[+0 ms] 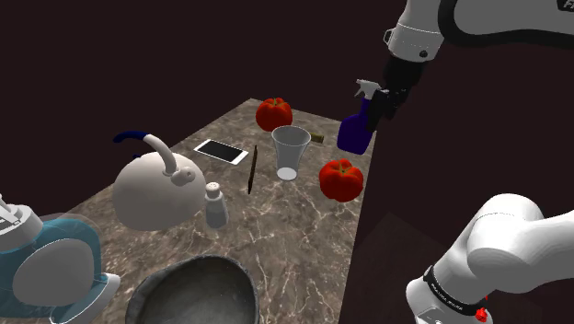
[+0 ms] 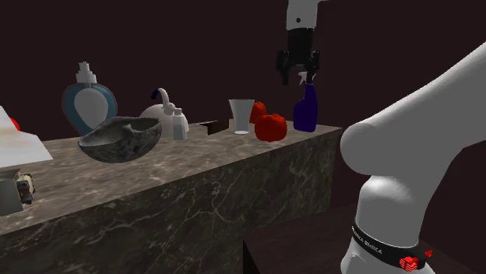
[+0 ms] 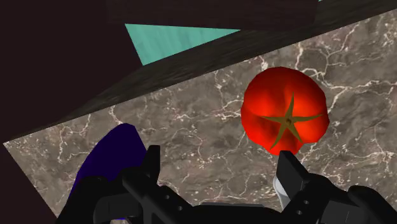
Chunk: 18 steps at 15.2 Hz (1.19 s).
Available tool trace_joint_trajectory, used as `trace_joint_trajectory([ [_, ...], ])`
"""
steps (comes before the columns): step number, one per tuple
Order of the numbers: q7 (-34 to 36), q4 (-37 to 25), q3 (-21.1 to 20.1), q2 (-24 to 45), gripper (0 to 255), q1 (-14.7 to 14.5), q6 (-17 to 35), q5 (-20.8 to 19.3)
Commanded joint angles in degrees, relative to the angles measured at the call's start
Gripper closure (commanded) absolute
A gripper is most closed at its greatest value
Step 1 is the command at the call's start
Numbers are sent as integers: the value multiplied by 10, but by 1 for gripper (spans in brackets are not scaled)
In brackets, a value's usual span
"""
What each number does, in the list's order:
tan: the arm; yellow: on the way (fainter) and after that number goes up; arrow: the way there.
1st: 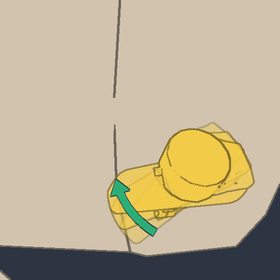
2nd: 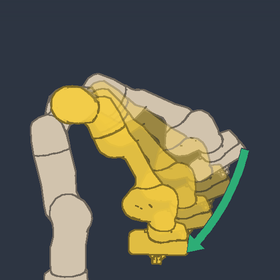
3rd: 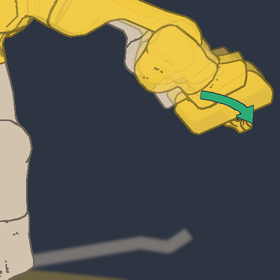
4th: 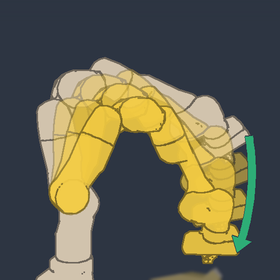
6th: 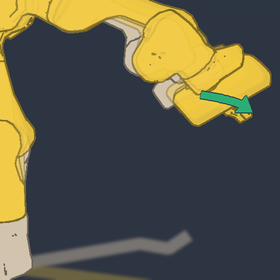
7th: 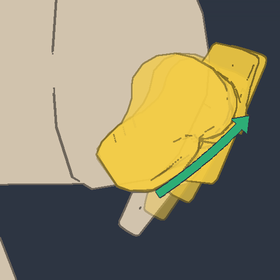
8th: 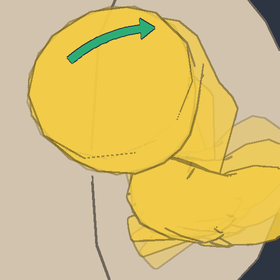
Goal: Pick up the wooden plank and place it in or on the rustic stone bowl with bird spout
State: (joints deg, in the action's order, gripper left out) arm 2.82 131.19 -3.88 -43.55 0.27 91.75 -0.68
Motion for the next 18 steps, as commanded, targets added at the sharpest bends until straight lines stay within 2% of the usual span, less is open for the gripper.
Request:
trace_joint_trajectory([
  [1,0,0,0,0,0,0,0,0],
  [10,212,-56,-105,155,0,26,82,42],
  [18,402,-168,-182,333,0,56,131,22],
])
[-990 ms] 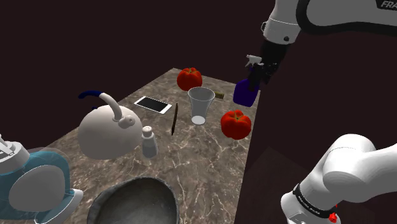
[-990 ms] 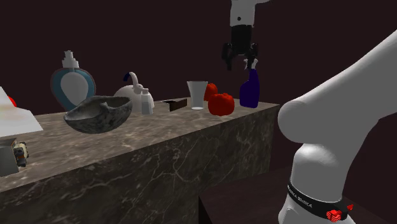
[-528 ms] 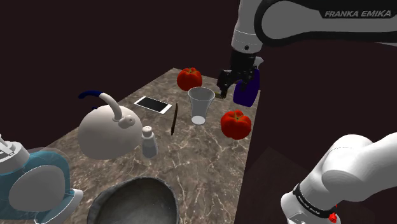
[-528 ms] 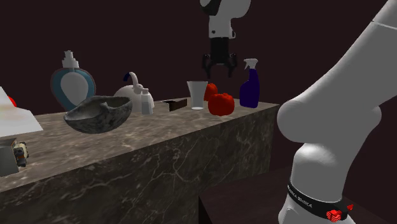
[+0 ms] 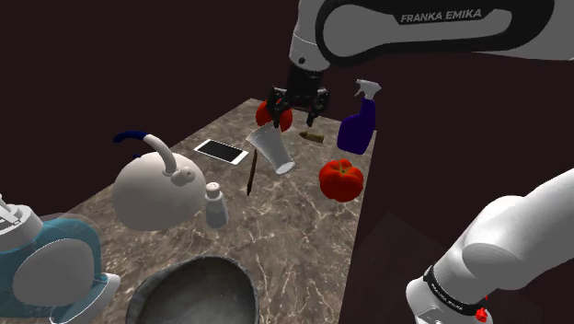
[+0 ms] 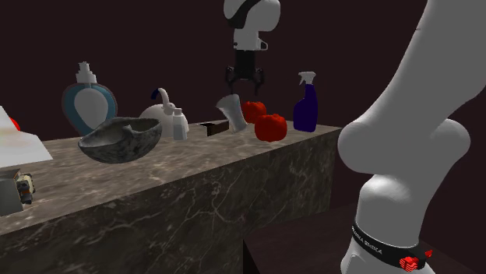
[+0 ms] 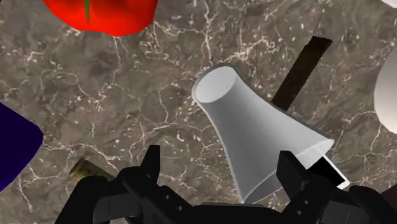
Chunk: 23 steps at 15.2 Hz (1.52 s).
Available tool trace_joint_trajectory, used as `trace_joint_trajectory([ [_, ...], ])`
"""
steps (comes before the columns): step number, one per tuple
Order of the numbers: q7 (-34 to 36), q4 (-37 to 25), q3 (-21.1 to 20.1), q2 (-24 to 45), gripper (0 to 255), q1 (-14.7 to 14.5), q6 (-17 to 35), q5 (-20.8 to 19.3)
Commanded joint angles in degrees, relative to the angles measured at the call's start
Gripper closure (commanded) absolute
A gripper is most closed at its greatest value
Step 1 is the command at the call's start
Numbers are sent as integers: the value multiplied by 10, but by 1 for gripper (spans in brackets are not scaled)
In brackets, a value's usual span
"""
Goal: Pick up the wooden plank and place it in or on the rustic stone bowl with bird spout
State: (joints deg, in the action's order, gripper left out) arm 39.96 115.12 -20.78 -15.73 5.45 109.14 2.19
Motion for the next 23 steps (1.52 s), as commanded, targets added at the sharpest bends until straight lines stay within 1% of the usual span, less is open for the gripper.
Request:
trace_joint_trajectory([
  [1,54,-26,-21,80,0,7,-39,-13],
  [5,149,-106,-38,181,0,5,-33,-48],
  [10,251,-226,-39,308,0,-13,-44,-92],
  [11,253,-219,-45,310,0,-8,-37,-94],
  [14,261,-200,-82,317,0,26,-16,-108],
  [15,264,-194,-90,319,0,33,-9,-111],
  [18,266,-179,-90,323,0,35,10,-115],
  [23,266,-179,-90,323,0,35,10,-115],
])
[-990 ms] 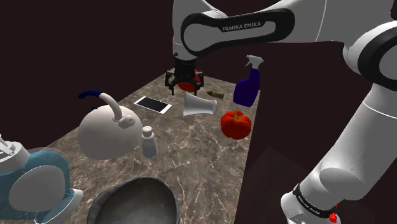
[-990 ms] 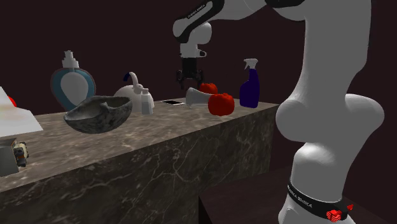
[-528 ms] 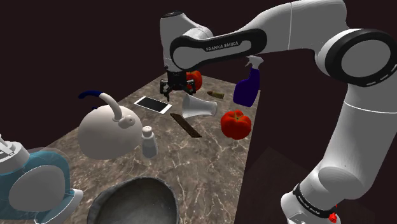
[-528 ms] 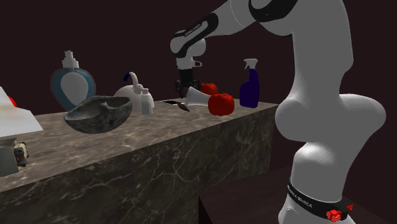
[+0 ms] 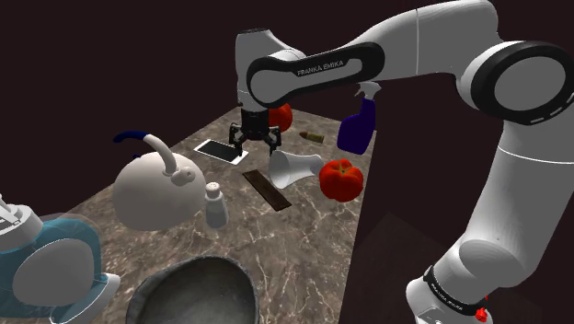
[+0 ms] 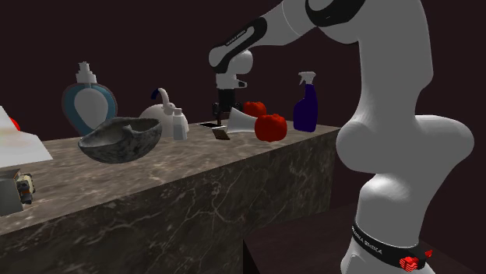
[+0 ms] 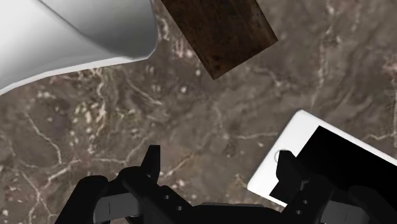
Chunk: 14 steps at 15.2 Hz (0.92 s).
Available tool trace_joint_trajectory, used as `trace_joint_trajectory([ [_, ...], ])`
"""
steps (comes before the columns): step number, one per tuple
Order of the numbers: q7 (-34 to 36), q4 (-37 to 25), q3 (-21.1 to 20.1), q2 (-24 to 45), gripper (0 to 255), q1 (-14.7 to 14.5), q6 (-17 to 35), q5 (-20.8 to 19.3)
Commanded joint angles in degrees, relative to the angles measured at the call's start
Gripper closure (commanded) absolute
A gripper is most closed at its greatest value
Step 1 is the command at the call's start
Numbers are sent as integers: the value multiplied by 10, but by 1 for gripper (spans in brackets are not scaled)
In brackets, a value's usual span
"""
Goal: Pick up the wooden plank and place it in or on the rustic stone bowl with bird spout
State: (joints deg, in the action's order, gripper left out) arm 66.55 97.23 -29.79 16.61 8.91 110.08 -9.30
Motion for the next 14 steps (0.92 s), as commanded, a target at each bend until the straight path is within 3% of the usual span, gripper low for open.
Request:
trace_joint_trajectory([
  [1,0,0,0,0,0,0,0,0],
  [3,0,0,0,0,0,0,0,0],
  [4,0,0,0,0,255,0,0,0],
  [13,0,0,0,0,255,0,0,0],
  [14,0,0,0,0,0,0,0,0],
])
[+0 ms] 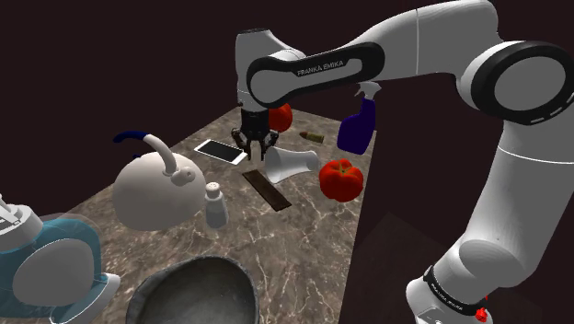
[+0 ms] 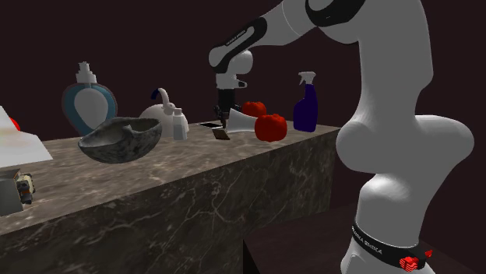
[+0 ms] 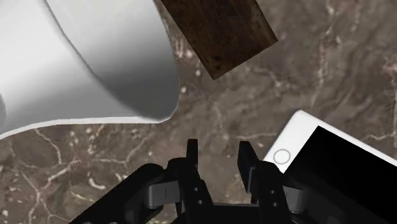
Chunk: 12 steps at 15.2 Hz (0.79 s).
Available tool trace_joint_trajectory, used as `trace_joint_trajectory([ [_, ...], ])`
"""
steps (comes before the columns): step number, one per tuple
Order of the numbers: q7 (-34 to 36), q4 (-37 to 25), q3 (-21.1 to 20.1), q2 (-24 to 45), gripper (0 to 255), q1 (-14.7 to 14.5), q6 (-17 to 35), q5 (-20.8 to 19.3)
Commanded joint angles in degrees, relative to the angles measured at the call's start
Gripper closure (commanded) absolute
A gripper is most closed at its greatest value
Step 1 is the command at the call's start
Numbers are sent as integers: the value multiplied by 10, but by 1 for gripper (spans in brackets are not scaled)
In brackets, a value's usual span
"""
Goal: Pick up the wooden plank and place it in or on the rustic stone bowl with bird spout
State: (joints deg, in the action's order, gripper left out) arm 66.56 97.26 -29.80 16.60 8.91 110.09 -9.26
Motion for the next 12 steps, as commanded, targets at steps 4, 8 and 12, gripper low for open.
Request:
trace_joint_trajectory([
  [4,-77,88,-30,-78,0,12,35,47],
  [8,-172,173,-48,-167,0,16,60,114],
  [12,-281,254,-46,-265,0,1,70,192],
])
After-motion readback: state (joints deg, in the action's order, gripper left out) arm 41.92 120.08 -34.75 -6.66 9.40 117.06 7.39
